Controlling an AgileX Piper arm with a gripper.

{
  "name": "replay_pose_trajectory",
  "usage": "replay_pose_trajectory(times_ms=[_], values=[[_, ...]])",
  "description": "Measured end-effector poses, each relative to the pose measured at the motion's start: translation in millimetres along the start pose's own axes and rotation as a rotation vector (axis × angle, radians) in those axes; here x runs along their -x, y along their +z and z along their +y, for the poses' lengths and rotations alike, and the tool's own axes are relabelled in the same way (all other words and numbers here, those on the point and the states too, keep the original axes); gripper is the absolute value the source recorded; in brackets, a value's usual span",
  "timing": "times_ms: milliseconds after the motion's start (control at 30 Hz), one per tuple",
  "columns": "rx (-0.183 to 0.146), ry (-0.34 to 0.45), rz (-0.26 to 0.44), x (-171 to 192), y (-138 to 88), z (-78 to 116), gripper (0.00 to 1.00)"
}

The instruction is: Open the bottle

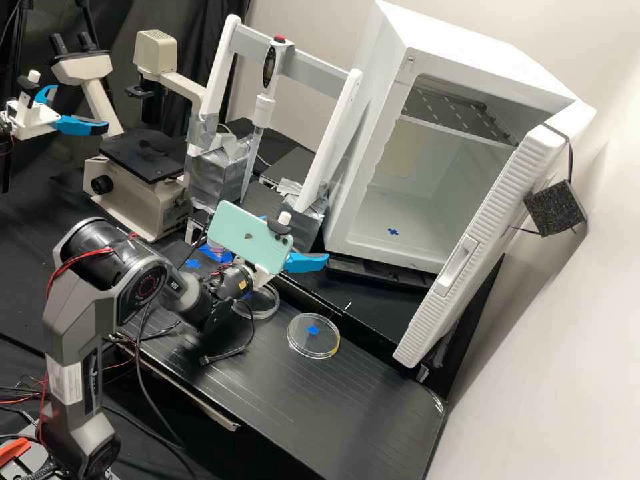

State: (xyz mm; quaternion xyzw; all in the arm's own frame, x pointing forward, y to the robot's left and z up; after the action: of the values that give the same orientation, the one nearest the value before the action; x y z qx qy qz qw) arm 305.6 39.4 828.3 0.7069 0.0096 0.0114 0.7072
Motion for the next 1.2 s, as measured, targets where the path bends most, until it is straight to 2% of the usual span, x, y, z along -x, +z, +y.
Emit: replay_pose_trajectory(times_ms=[300,433,567,733,800,867,1033,1133,1200], values=[[0.001,0.000,0.003,2,1,-1.0,1.00],[0.005,0.003,0.023,16,0,1.3,1.00],[-0.019,0.051,0.100,40,-8,7.3,1.00],[-0.016,0.092,0.207,67,-19,6.9,1.00],[-0.018,0.079,0.245,75,-25,0.6,1.00],[-0.007,0.039,0.278,82,-31,-9.8,1.00],[0.050,-0.050,0.330,91,-42,-32.8,1.00],[0.071,-0.076,0.330,90,-44,-41.8,1.00],[0.073,-0.091,0.318,89,-43,-46.6,1.00]])
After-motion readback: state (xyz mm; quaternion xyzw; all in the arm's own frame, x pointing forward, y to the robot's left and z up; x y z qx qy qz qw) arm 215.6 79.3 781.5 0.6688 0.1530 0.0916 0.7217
